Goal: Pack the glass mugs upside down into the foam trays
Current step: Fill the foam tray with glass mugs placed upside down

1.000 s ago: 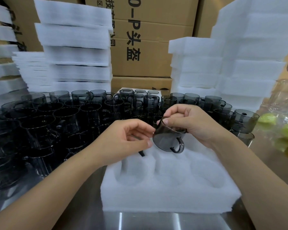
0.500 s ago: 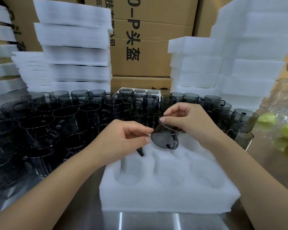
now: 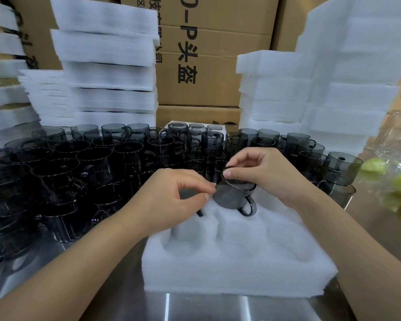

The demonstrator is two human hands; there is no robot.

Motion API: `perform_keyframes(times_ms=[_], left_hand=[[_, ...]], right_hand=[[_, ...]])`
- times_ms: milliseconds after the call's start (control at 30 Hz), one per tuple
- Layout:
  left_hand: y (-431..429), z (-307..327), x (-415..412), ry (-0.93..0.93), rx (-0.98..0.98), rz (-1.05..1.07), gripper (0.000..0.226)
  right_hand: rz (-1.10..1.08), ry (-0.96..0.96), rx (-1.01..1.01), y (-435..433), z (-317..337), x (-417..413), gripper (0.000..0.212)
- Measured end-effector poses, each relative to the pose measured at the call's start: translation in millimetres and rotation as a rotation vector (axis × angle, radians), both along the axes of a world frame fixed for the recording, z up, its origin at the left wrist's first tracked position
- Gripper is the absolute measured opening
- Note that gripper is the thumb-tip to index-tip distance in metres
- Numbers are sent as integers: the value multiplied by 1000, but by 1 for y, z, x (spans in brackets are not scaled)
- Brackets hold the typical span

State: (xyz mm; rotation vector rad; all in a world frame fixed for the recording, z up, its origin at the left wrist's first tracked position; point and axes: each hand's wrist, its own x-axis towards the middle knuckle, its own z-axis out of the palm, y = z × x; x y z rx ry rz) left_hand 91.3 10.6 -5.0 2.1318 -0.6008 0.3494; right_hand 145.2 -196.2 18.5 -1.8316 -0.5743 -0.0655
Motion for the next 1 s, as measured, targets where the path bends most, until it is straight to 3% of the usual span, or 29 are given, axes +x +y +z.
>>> perform_keyframes(times_ms=[233, 433, 867, 1000], left_hand=[[0, 0, 1, -119, 211, 32, 17], [0, 1, -2, -181, 246, 19, 30], [1, 2, -1, 26, 335, -71, 26], [0, 3, 0, 71, 358, -85, 27]], right_hand=[[-2, -35, -161, 1, -3, 2, 12], [1, -37, -293, 4, -5, -1, 14], [1, -42, -363, 4, -5, -1, 11], [-178, -115, -234, 5, -7, 3, 13]])
